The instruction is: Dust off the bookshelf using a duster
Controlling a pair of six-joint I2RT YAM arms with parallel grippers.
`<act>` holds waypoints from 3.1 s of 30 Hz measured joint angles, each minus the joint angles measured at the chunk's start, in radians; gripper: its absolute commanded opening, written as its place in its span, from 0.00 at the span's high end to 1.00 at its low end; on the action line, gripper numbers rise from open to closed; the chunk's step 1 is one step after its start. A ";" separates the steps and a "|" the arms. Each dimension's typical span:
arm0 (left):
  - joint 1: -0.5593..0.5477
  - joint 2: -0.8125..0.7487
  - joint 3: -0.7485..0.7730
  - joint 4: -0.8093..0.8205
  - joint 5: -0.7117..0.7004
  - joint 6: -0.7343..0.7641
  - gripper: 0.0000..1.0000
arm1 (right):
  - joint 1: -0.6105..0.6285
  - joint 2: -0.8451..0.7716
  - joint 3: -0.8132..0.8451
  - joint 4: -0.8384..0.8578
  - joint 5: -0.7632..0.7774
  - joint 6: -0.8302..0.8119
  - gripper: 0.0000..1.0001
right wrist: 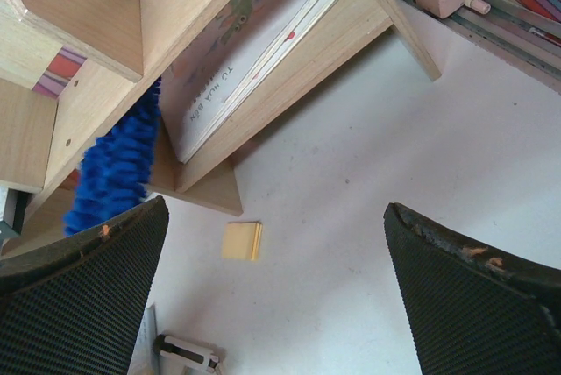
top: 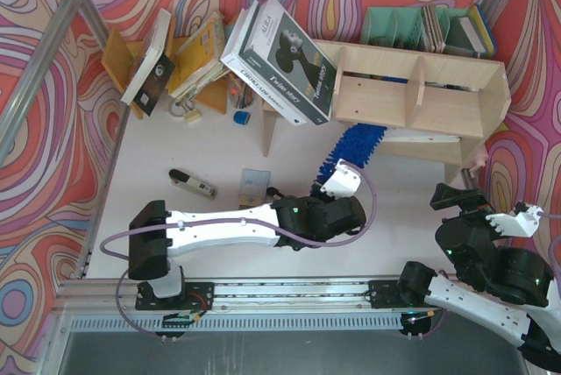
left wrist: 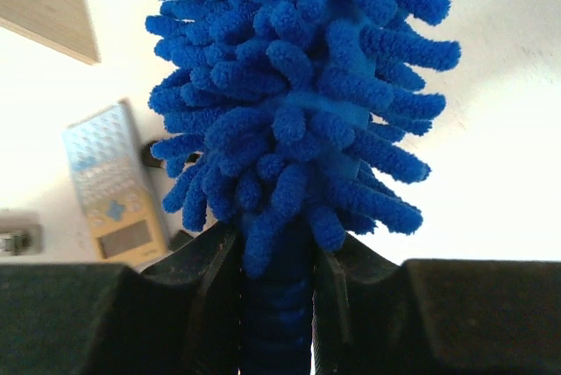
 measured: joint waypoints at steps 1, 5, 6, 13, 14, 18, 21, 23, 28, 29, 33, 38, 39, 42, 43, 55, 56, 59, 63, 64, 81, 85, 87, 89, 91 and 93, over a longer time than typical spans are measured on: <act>0.000 -0.016 0.000 0.001 -0.023 0.015 1.00 | 0.000 0.000 -0.001 0.002 0.000 -0.001 0.01; 0.002 -0.077 -0.004 0.000 -0.057 0.055 1.00 | 0.000 0.000 -0.001 0.005 0.000 -0.005 0.01; 0.002 -0.084 -0.009 -0.001 -0.055 0.056 1.00 | 0.000 0.000 -0.001 0.005 0.000 -0.005 0.01; 0.003 -0.078 -0.083 0.018 0.003 0.004 1.00 | 0.000 -0.008 -0.001 0.011 0.000 -0.007 0.01; 0.003 -0.073 -0.085 0.019 0.012 -0.007 1.00 | 0.000 -0.009 -0.001 0.012 0.000 -0.008 0.01; -0.007 -0.053 -0.090 0.010 0.032 -0.049 1.00 | 0.000 -0.009 -0.001 0.012 0.000 -0.009 0.01; -0.031 -0.047 -0.090 -0.023 0.027 -0.077 1.00 | 0.000 -0.009 -0.001 0.012 0.000 -0.011 0.01; -0.056 -0.047 -0.091 -0.051 0.017 -0.097 1.00 | 0.000 -0.010 -0.001 0.012 0.000 -0.012 0.01; -0.115 -0.071 -0.131 -0.104 -0.002 -0.143 1.00 | 0.000 -0.011 -0.001 0.013 0.000 -0.013 0.01; -0.121 -0.078 -0.137 -0.112 -0.007 -0.146 1.00 | 0.000 -0.011 -0.001 0.013 0.000 -0.013 0.01; -0.120 -0.096 -0.137 -0.116 -0.040 -0.134 1.00 | 0.000 -0.011 -0.001 0.014 0.000 -0.013 0.01; -0.093 -0.099 -0.101 -0.073 -0.070 -0.071 1.00 | 0.000 -0.011 -0.001 0.016 0.000 -0.013 0.01; -0.084 -0.099 -0.093 -0.059 -0.071 -0.061 1.00 | 0.000 -0.011 -0.001 0.016 0.000 -0.013 0.01; -0.050 -0.099 -0.079 -0.033 -0.060 -0.040 1.00 | 0.000 -0.011 -0.001 0.019 0.000 -0.013 0.01; -0.040 -0.097 -0.079 -0.029 -0.049 -0.035 1.00 | 0.000 -0.011 -0.001 0.019 0.000 -0.013 0.01; -0.056 0.007 -0.084 -0.092 0.042 -0.094 1.00 | 0.000 -0.011 -0.001 0.019 0.000 -0.013 0.01; -0.075 0.005 -0.085 -0.108 0.031 -0.107 1.00 | 0.000 -0.011 -0.001 0.020 0.000 -0.013 0.01; -0.135 -0.009 -0.101 -0.155 0.003 -0.143 1.00 | 0.000 -0.011 -0.001 0.021 0.000 -0.013 0.01; -0.174 -0.064 -0.138 -0.206 -0.016 -0.182 1.00 | 0.000 -0.011 -0.001 0.022 0.000 -0.013 0.01; -0.175 -0.079 -0.141 -0.216 -0.023 -0.185 1.00 | 0.000 -0.011 -0.001 0.023 0.000 -0.013 0.01; -0.049 -0.100 -0.067 -0.142 -0.011 -0.062 1.00 | 0.000 -0.013 -0.007 0.024 0.000 -0.013 0.01; -0.039 -0.064 -0.078 -0.119 0.022 -0.069 1.00 | 0.000 -0.019 -0.007 0.024 0.000 -0.015 0.01; -0.033 -0.040 -0.080 -0.114 0.042 -0.069 1.00 | 0.000 -0.019 -0.007 0.024 0.000 -0.015 0.01; -0.031 -0.019 -0.080 -0.103 0.055 -0.064 1.00 | 0.000 -0.019 -0.007 0.024 0.000 -0.015 0.01; -0.034 0.002 -0.074 -0.095 0.060 -0.050 1.00 | 0.000 -0.019 -0.007 0.024 0.000 -0.015 0.01; -0.046 0.024 -0.059 -0.089 0.061 -0.026 1.00 | 0.000 -0.019 -0.007 0.024 0.000 -0.015 0.01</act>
